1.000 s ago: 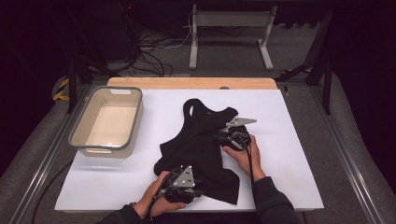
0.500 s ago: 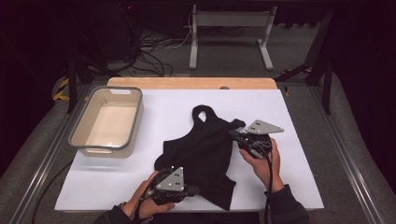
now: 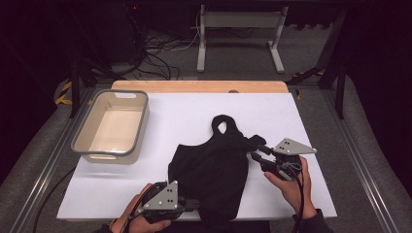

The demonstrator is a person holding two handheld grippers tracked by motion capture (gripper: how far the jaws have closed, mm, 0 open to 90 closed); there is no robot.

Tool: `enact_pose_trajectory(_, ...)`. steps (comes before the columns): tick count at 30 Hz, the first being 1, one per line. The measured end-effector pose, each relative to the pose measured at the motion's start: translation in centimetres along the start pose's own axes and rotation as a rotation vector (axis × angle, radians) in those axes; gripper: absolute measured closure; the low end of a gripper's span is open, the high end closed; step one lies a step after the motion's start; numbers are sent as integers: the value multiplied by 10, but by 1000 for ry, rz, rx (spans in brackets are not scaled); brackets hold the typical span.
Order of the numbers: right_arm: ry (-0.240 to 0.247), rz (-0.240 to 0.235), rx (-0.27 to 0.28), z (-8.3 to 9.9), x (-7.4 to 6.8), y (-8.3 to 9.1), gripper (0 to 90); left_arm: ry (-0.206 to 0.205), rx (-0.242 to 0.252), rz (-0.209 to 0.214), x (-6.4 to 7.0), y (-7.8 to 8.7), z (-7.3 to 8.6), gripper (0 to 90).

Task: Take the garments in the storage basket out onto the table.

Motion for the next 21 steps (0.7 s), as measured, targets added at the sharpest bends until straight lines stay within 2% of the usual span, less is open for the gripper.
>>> enact_pose_trajectory(2, -9, -6, 41, -4, 3, -3, 516, -3, -6, -5, -1, -2, 2, 869)
enact_pose_trajectory(4, 7, -21, 54, -7, 2, -9, 474, -5, -20, 4, -2, -6, 4, 871)
enact_pose_trajectory(6, 33, -34, 34, -9, -1, -19, 430, 3, -27, 4, -4, -9, 6, 871)
enact_pose_trajectory(8, 48, -43, -8, -11, -3, -36, 370, 8, -32, -2, -7, -11, 8, 871)
enact_pose_trajectory(10, 57, -62, -30, -12, -5, -48, 364, 15, -38, -3, -11, -12, 10, 872)
enact_pose_trajectory(12, 62, -79, -50, -13, -5, -61, 322, 9, -54, -26, -15, -12, 13, 873)
enact_pose_trajectory(13, 76, -86, -62, -13, -7, -66, 330, 7, -65, -33, -16, -13, 15, 873)
enact_pose_trajectory(15, 130, -43, -112, -12, -7, -77, 341, 15, -75, -41, -19, -14, 18, 873)
enact_pose_trajectory(16, 122, -41, -139, -9, -4, -85, 381, 19, -76, -41, -21, -14, 19, 873)
enact_pose_trajectory(18, 83, -42, -165, -5, 4, -96, 405, 31, -76, -39, -23, -15, 21, 873)
enact_pose_trajectory(20, 80, -45, -177, -2, 9, -101, 532, 29, -79, -37, -23, -16, 22, 873)
enact_pose_trajectory(21, 74, -59, -177, -1, 12, -102, 562, 30, -83, -33, -24, -16, 23, 873)
Point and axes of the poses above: each handheld gripper's, and its own axes: y roughly backward along the jaws, z roughly out of its underside, x roughly to its right, the point moved 5 cm from there along -y, roughly forward along the jaws, and after that the axes turned 1 degree about y, right-handed, at the moved point
